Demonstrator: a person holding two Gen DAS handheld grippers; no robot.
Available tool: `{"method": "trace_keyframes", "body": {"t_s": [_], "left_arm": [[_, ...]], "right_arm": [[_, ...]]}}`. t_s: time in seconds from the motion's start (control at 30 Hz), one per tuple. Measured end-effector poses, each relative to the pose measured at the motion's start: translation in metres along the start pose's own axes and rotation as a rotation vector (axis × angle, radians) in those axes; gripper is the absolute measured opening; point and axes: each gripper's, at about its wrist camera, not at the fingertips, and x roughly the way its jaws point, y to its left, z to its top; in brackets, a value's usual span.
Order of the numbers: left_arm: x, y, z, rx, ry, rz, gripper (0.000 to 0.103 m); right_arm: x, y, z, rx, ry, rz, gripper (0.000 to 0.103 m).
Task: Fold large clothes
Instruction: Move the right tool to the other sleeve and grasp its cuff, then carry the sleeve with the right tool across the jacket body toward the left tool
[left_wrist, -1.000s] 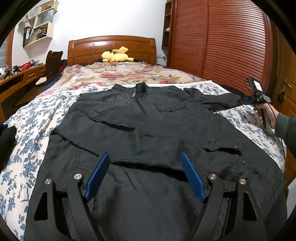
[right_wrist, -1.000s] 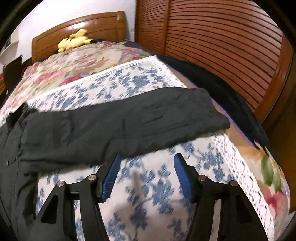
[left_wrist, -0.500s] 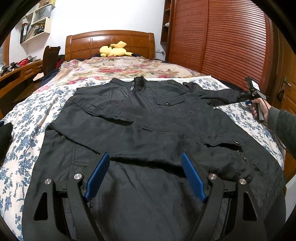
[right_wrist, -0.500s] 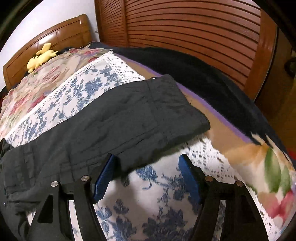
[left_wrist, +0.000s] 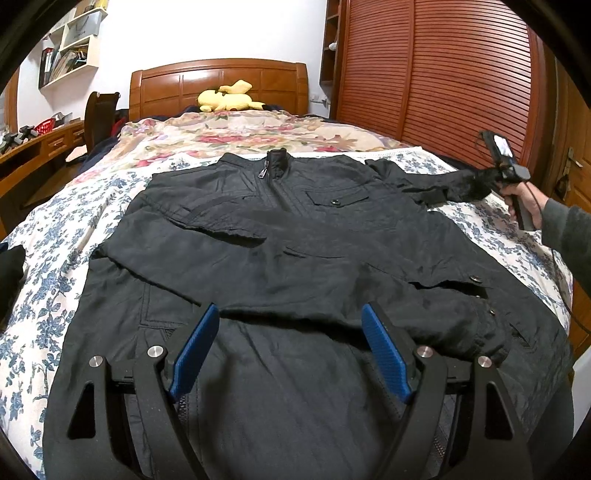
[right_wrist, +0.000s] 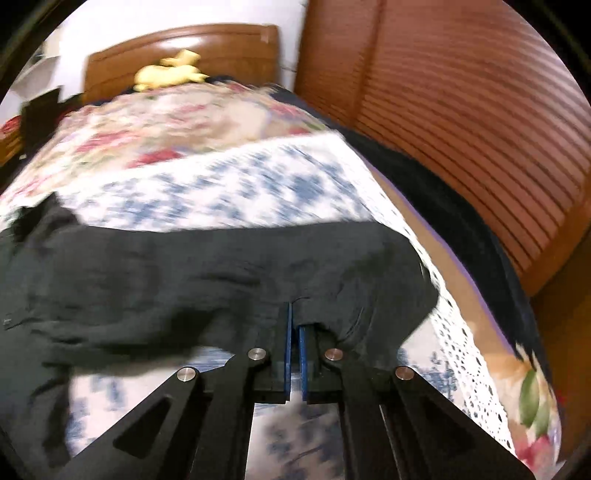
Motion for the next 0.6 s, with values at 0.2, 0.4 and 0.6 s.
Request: {"method": "trace_keyframes", "body": {"t_s": [0.2,0.4,0.6], "left_arm": [[-0.005,0.002,0.000,-0.008,-0.015,-0.002,0.080],[-0.007,0.000,0.000,-0.002,-0.022,0.006,0.080],[-0.011,0.002,-0.001,-0.008,-0.027,0.009,0.080]], "right_arm": [[-0.070,0.056,0.011,-0.117,-0.099,0.093,0.002],[-0.147,0.116,0.021,-0.236,-0.217,0.186,0.002],[-0.214,0.175,0.005,-0.337,-0.298,0.330,0.002]]}}
